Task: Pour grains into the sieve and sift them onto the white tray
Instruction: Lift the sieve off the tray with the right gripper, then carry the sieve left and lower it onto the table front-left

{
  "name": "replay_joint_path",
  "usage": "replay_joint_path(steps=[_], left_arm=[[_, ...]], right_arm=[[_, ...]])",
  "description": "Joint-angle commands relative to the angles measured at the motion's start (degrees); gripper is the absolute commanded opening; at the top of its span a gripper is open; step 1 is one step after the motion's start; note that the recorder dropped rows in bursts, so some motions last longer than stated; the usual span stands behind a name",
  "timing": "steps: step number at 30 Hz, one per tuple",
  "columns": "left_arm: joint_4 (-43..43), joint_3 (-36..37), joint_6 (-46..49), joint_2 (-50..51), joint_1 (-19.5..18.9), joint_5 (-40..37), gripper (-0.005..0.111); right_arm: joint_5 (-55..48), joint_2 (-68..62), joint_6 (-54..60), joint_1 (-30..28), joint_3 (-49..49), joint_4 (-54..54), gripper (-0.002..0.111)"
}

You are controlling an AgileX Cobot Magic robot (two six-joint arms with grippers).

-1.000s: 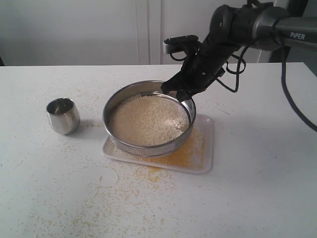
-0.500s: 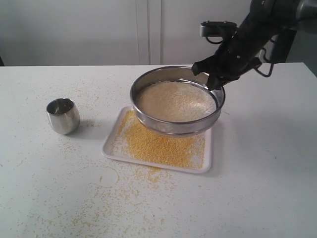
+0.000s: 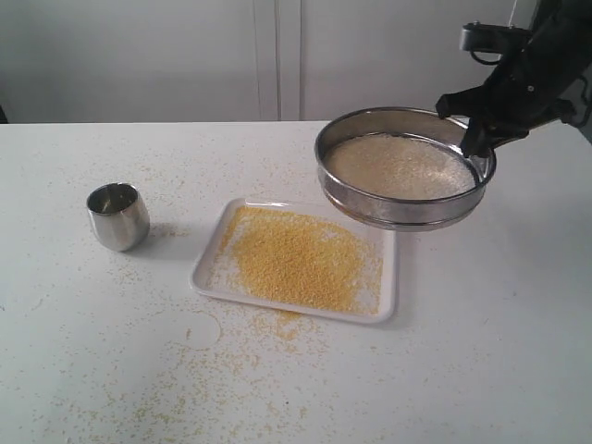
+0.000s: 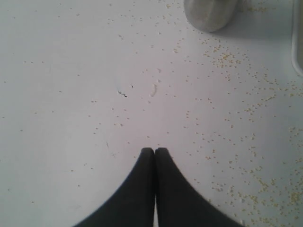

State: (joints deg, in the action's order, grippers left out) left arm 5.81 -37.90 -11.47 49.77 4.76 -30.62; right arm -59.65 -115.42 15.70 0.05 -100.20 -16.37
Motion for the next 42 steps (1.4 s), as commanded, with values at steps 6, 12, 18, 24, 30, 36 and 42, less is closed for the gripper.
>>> replay_joint_path(steps=[6,12,18,24,30,36,42], left_arm=[[-0.24,0.15,-0.07,-0.42,0.00,-0.39,0.000],[-0.24,0.15,-0.07,-0.42,0.00,-0.39,0.000],[-0.24,0.15,-0.07,-0.42,0.00,-0.39,0.000],[-0.24,0.15,-0.07,-0.42,0.00,-0.39,0.000],[-0.24,0.15,-0.07,-0.42,0.00,-0.39,0.000],[-0.24,0.15,-0.07,-0.42,0.00,-0.39,0.000],[-0.24,0.15,-0.07,-0.42,0.00,-0.39,0.000]], right_arm=[[-1.34,1.20,0.29,-4.79,-0.32,-1.67,0.000],[-0.92,1.20,1.91,-4.21,-0.32,-3.53,0.000],[-3.69,1.20,7.24,-1.75,-0.32,-4.39,0.000],[-5.79,1.20,16.71,3.29,-0.32,-12.82,0.000],[-5.03,1.20,18.27,10.75,0.46,-12.91,0.000],[-2.71,1.20,18.95,17.41,4.08,-12.91,0.000],[-0.96,0.95,18.64,24.37,6.64,-12.91,0.000]])
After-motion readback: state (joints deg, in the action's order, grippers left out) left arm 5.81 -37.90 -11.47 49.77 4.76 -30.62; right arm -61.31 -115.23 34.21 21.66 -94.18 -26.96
